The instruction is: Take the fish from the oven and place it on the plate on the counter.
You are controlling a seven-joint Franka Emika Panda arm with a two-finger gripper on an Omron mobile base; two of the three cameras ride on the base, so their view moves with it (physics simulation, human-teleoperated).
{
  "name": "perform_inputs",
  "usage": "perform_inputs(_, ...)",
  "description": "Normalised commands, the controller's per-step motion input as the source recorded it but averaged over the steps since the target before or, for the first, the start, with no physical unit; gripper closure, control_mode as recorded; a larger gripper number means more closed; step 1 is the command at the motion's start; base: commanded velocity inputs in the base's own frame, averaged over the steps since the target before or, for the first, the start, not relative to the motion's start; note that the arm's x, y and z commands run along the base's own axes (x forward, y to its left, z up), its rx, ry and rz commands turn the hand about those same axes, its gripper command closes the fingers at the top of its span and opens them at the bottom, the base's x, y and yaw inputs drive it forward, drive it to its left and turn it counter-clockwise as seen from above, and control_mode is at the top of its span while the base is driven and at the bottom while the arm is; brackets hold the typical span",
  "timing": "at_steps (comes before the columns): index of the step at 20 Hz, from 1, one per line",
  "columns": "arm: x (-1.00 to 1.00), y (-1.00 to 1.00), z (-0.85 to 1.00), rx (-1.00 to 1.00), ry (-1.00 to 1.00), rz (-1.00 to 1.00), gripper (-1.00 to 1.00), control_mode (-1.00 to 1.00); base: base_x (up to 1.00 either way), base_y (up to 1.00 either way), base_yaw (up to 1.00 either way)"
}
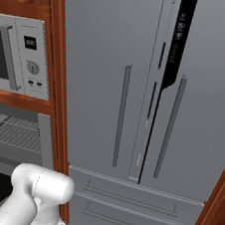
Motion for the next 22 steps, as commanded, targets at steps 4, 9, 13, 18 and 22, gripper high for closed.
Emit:
perform_inputs(4,0.34,0.01,0.31,0.00,0.07,0.02,1.00,-1.00,0.00,0.00,0.00)
perform_inputs(9,0.82,0.00,-0.11,-0.01,0.02,0.00,1.00,-1.00,0.00,0.00,0.00)
perform_inputs(13,0.70,0.17,-0.10,0.00,0.00,-0.01,1.00,-1.00,0.00,0.00,0.00)
perform_inputs(18,0.31,0.34,-0.03,-0.01,0.00,-0.03,1.00,-1.00,0.00,0.00,0.00)
perform_inputs(22,0.33,0.06,-0.10,-0.01,0.00,-0.15,1.00,-1.00,0.00,0.00,0.00)
